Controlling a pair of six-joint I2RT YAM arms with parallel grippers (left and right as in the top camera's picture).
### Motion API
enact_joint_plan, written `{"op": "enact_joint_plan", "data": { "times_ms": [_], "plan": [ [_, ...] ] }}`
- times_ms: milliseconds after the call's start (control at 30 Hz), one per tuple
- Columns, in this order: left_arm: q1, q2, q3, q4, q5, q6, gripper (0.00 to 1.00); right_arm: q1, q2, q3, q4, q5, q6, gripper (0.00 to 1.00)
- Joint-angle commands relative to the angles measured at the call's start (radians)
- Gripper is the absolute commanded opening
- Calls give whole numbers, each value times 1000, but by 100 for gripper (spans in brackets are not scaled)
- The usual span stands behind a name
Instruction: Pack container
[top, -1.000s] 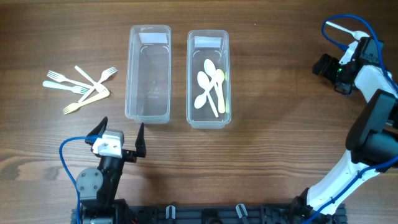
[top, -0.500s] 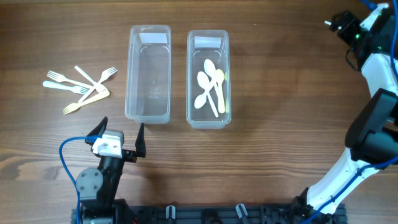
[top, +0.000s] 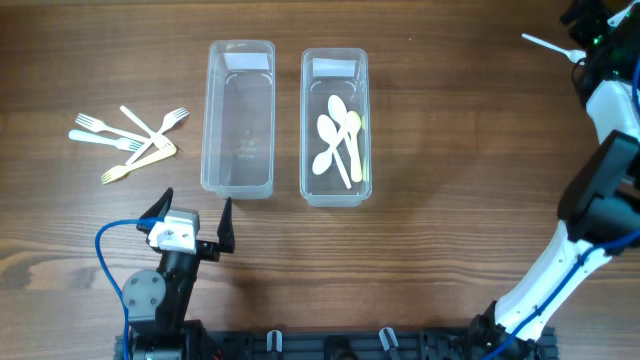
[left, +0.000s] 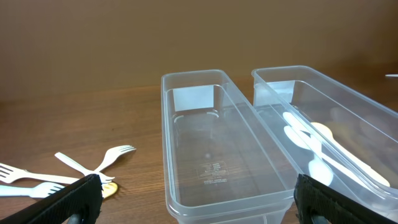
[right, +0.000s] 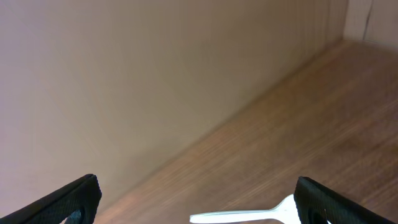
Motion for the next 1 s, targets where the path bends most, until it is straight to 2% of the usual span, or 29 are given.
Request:
{"op": "enact_joint_plan", "data": {
  "times_ms": [0,233,533,833,967],
  "plan": [
    [6,-7,-7,3,2,14,100,-21,110,128,-49,-73,18,100],
    [6,-7,-7,3,2,14,100,-63,225,274,-130,-151,16,100],
    [6,-7,-7,3,2,14,100,-77,337,279,-164,-151,14,100],
    [6,-7,-7,3,2,14,100,-66,360,279,-330,-211,14,100],
    [6,-7,-7,3,2,14,100,-19,359,279,-436,-222,-64,100]
  ]
}}
